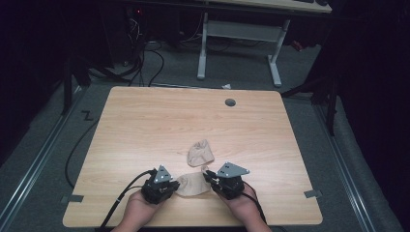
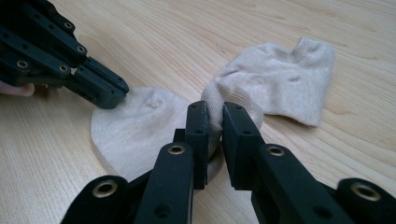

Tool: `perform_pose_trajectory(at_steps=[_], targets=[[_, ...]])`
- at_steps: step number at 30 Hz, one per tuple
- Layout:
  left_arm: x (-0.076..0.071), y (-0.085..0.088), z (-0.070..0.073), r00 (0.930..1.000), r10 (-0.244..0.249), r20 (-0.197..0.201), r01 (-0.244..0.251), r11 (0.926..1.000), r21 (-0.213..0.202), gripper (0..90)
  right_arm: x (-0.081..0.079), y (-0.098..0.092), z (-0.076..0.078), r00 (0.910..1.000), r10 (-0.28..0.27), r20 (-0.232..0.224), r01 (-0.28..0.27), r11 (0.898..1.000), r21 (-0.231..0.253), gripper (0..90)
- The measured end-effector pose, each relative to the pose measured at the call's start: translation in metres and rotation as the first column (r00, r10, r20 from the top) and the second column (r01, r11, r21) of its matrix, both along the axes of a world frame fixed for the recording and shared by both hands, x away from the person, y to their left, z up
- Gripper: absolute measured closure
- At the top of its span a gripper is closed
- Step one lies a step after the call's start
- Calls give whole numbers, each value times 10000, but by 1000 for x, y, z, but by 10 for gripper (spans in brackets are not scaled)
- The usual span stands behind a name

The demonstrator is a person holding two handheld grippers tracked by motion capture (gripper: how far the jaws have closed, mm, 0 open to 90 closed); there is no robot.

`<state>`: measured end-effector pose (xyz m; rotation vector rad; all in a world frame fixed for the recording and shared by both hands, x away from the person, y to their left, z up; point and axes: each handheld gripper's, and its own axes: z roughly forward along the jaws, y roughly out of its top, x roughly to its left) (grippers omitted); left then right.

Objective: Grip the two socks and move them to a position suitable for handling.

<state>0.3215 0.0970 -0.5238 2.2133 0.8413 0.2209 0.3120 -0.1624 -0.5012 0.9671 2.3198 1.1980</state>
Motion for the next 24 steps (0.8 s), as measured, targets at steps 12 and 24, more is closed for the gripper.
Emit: perform_pose_trajectory(at_steps=[12,24], targets=[[3,0,6,9996,36,277,-37,10000,24,801,-5,-27,5,9939,-977,501,982,9951,-62,726],[7,-7,-1,9990,-179,415,174,9998,113,671,9,-18,-21,9928,-692,-977,557,9893,-1347,851]])
